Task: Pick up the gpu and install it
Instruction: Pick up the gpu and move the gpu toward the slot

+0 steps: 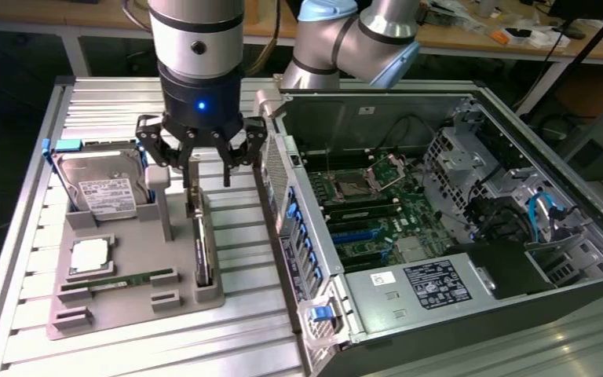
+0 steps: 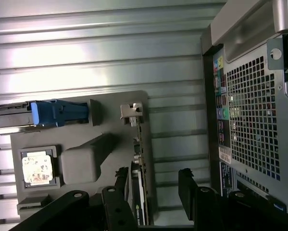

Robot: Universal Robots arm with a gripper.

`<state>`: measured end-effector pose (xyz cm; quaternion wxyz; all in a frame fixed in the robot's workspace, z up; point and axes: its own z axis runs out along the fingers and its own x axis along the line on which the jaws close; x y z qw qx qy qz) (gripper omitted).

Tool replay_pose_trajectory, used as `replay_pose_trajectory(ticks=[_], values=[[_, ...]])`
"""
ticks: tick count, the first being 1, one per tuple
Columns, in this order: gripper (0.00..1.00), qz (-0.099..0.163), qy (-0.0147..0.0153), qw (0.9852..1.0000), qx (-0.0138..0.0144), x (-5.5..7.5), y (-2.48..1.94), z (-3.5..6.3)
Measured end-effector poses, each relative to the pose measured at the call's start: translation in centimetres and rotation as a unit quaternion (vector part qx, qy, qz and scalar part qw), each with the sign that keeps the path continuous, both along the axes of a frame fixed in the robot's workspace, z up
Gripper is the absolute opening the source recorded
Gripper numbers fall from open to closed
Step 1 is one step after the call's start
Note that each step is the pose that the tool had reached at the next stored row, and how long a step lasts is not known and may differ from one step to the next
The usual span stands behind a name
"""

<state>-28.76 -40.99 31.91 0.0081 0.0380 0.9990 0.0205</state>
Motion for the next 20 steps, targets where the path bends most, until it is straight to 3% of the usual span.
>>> replay_pose_trajectory(ticks=[11, 20], values=[[0.54, 0.0, 0.0014, 1.0, -0.0001, 0.0, -1.72, -2.01], [0.54, 0.0, 0.0019, 1.0, -0.0002, 0.0, -2.54, -3.83]])
